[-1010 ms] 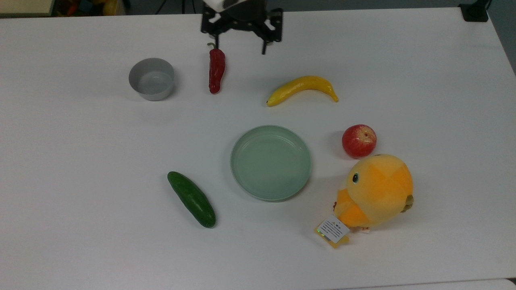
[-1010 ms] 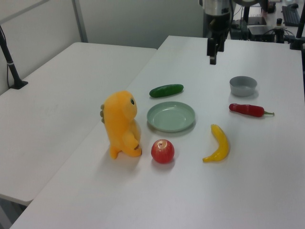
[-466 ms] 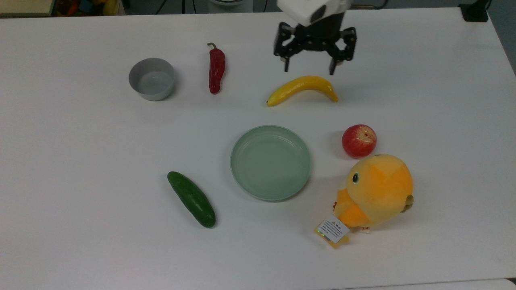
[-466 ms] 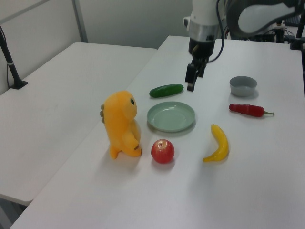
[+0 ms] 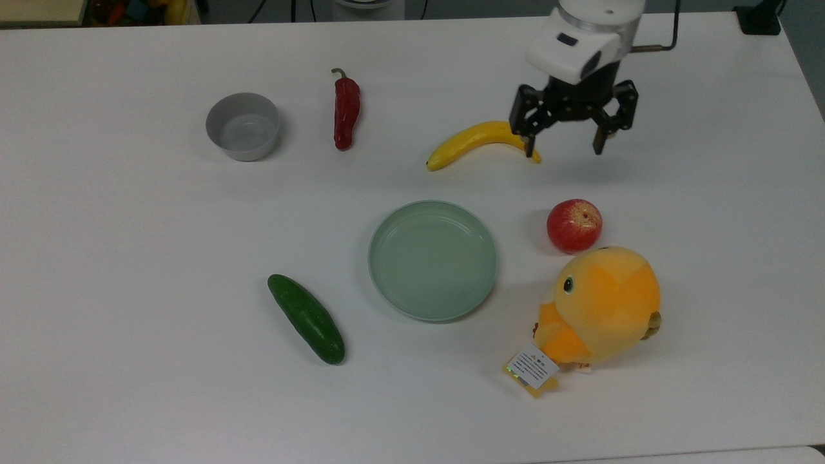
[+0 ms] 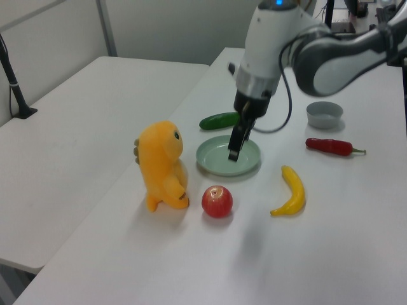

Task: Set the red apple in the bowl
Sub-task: 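Move the open gripper over the red apple beside the banana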

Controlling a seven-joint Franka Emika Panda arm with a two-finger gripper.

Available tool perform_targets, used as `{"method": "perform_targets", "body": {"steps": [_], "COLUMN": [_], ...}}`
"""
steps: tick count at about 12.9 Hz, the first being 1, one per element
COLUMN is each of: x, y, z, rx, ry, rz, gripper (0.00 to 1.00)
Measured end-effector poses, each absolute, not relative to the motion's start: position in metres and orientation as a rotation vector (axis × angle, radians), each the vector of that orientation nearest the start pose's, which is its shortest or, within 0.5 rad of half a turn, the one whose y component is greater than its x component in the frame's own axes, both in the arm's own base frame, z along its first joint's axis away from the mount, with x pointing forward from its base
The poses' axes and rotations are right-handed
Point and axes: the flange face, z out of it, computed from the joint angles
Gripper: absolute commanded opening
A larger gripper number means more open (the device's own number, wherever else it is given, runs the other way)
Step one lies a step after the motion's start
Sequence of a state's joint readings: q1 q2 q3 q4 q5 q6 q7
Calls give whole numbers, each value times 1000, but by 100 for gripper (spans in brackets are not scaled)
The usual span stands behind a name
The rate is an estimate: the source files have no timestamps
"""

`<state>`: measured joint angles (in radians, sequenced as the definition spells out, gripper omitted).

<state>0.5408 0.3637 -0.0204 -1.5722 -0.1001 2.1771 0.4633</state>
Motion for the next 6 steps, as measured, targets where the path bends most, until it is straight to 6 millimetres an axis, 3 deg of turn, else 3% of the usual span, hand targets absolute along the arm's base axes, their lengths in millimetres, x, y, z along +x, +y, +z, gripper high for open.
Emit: {"method": "perform_targets", "body": {"steps": [3, 6], "x": [601, 607], "y": [366, 375], "z": [422, 398], "rx": [-3062, -3055], "ry": [-228, -268], "rz": [-445, -493], "gripper": [100, 100]}}
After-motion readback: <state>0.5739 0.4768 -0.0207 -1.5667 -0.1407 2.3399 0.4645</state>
